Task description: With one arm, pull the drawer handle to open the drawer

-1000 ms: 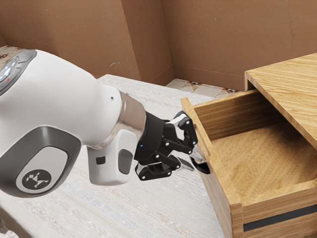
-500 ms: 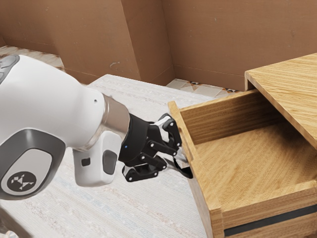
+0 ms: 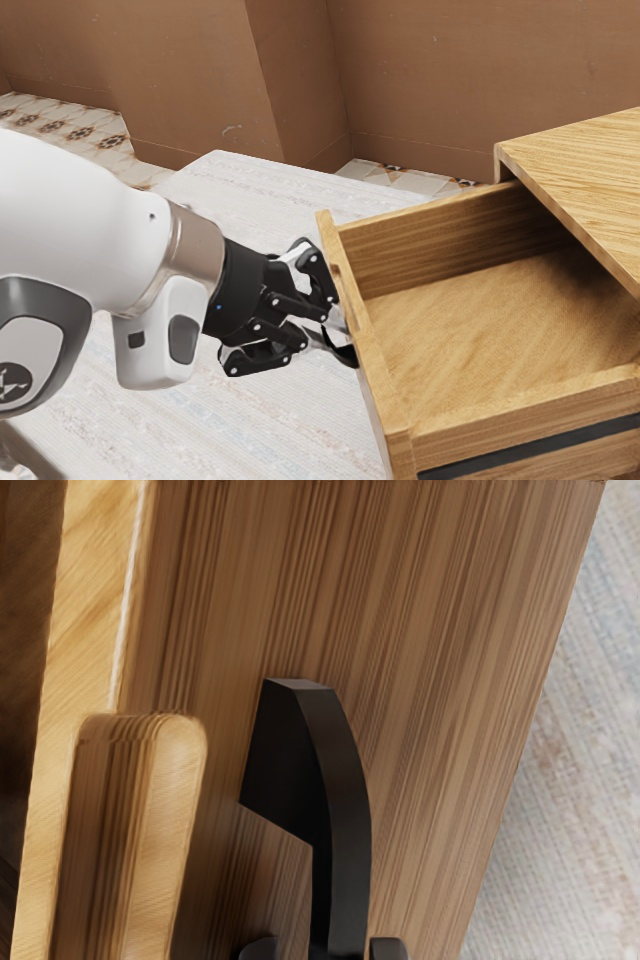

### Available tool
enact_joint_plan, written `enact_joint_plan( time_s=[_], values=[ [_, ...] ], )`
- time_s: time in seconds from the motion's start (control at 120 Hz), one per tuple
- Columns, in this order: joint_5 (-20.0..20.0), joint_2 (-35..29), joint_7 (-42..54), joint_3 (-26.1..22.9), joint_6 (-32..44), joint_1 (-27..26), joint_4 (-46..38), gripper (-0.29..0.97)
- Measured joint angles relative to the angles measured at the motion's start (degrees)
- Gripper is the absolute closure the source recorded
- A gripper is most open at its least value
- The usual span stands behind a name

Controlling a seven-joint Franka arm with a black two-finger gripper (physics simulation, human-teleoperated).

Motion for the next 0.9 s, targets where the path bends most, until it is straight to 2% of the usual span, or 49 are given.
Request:
enact_joint_plan(
  time_s=[0.9],
  values=[
    [0.3, -8.9, -0.1, 2.4, -2.1, -1.4, -5.8, 0.69]
  ],
)
